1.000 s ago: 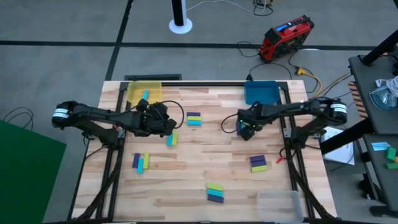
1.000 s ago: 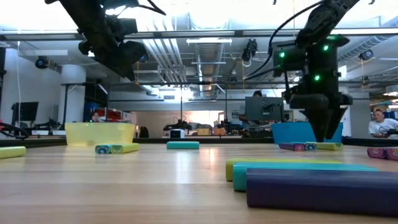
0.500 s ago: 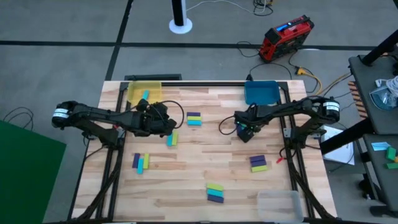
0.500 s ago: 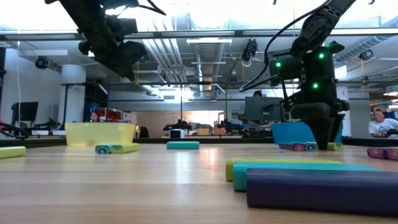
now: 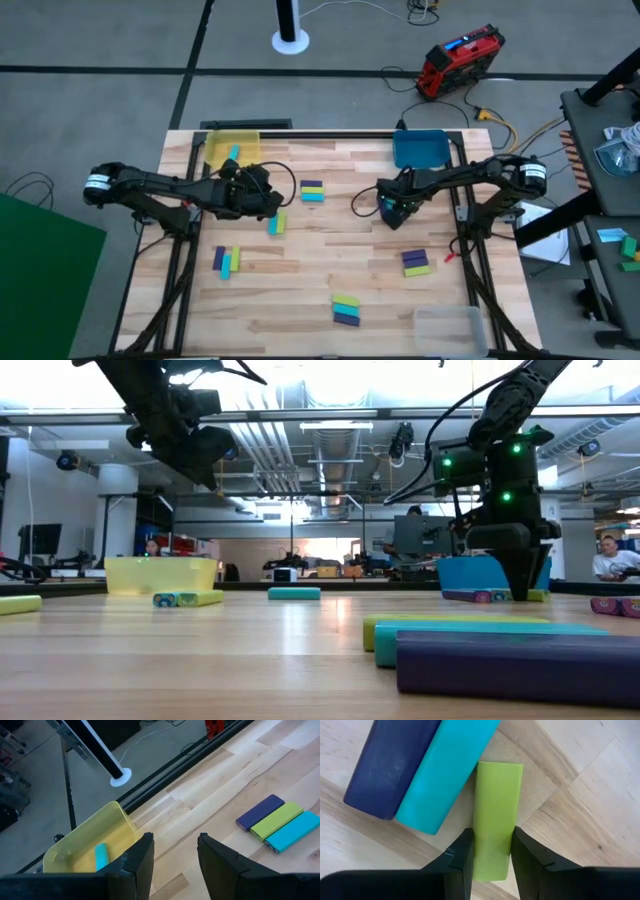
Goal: Sort blocks
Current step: Put the green block into the blue bin
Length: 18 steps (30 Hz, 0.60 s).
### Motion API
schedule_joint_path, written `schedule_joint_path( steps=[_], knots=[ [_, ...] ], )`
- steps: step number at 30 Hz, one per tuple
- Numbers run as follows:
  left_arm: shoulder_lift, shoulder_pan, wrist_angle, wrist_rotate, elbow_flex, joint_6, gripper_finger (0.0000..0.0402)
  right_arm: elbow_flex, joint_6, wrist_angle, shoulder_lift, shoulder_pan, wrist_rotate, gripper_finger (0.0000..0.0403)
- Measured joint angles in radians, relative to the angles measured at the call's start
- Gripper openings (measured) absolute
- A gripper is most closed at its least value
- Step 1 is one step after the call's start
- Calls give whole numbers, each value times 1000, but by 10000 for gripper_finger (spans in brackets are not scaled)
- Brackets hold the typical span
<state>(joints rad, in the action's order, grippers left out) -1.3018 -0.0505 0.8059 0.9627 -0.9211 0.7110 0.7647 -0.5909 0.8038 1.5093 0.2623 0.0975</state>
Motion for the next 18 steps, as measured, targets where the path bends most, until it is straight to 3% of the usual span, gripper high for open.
schedule_joint_path(
  steps=[8, 18],
  knots=[
    [0, 0, 2, 0, 0, 0, 131, -4, -3, 26, -23, 14, 5, 93],
    [0, 0, 2, 0, 0, 0, 131, -5, -23, 96, -200, 33, 41, 93]
  ],
)
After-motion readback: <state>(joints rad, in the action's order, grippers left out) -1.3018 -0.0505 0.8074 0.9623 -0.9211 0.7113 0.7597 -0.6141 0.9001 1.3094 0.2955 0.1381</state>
